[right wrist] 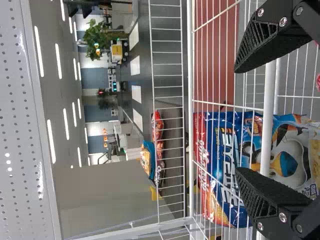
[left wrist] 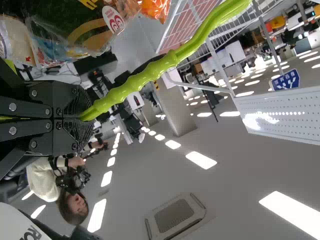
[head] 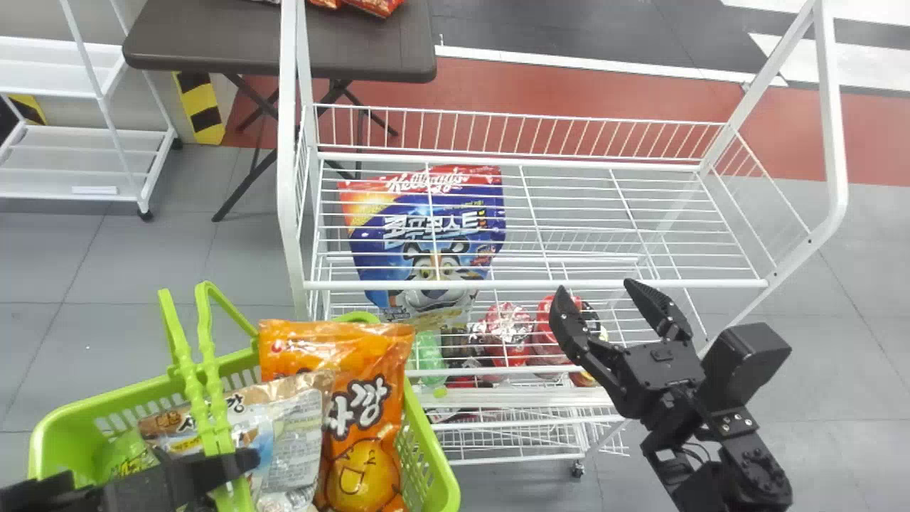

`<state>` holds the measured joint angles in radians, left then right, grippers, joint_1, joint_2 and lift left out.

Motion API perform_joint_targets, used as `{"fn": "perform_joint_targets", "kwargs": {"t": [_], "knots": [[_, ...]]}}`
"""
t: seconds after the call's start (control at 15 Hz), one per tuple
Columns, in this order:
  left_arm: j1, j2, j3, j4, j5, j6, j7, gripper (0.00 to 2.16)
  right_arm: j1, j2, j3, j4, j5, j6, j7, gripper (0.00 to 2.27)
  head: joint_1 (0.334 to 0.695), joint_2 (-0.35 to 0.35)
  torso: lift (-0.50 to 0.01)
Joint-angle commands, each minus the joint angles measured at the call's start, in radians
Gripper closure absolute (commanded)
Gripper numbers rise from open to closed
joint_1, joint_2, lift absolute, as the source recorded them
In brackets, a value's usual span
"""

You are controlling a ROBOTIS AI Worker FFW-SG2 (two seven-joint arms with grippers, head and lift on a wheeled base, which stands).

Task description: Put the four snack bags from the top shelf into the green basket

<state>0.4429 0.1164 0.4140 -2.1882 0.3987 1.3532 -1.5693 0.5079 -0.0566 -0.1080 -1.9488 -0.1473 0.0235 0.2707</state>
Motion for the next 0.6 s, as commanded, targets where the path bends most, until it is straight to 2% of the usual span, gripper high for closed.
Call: {"fn": "perform_joint_targets", "kwargs": {"t": [0.0,0.53], "knots": [[0.011,0.002,0.003,-0.01,0.008,-0.001,-0.011,2.15,0.014,0.001,0.001,-0.013,0.0,-0.006,-0.001,0.13,0.695,-0.152,-0.004],[0.043,0.002,0.02,-0.021,0.02,-0.004,-0.011,2.15,0.047,0.011,0.004,-0.041,0.0,-0.012,-0.001,0.13,0.695,-0.145,-0.004]]}}
